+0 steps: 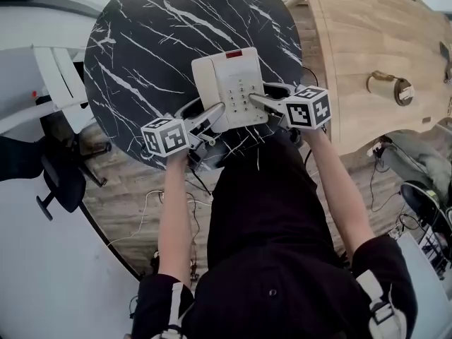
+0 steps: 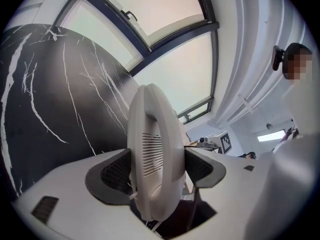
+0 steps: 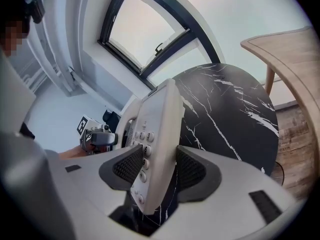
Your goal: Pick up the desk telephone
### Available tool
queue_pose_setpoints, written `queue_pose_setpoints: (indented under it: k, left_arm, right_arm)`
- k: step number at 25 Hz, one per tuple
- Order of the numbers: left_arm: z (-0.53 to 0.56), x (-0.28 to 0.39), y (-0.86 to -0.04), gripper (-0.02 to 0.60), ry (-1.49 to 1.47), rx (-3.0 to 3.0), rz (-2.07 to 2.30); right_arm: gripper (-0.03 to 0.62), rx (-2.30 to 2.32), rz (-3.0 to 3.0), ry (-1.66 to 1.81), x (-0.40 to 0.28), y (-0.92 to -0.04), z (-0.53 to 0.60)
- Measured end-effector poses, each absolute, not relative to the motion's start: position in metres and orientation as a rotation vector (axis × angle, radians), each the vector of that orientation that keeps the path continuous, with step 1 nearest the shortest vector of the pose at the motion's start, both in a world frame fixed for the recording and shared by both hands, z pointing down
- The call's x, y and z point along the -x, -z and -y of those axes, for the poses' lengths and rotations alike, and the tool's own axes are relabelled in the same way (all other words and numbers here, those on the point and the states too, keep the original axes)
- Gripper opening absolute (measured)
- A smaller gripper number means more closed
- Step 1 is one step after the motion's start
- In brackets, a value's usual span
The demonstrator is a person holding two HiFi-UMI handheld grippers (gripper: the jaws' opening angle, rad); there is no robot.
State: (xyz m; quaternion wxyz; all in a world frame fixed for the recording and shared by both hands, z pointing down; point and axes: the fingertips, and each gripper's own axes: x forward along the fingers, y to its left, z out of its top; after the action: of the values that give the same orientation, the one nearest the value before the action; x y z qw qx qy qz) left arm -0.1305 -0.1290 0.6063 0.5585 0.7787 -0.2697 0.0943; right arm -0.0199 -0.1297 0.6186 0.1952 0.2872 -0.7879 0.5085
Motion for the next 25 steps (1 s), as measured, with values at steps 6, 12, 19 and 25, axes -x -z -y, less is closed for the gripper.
queue_pose_setpoints:
  k: [6,12,19,25]
  left_arm:
    - [0.12,0.131,-0.592,0.35,-0.202,-1.859,0.659]
    - [0.106,0.132,-0.581,0.35,-0.173,-1.851,0.717]
    - [0.083,0.124,-0.563,0.348,-0.13,-1.851,0.78]
    - [0.061,0.116,-0.54,0.348,-0.105,-1.884,0.841]
  right_arm:
    - [0.229,-0.799,2.226,-1.424,0.02,-0.608,0.12]
    - [0.229,-0.765,2.256,-1.419,0.02,-0.599,0.11]
    - [0.227,-0.707,2.304,-1.357,0.013,-0.58,0.096]
    - [0.227,-0.672,2.356,-1.316,0.005,-0.558,0.077]
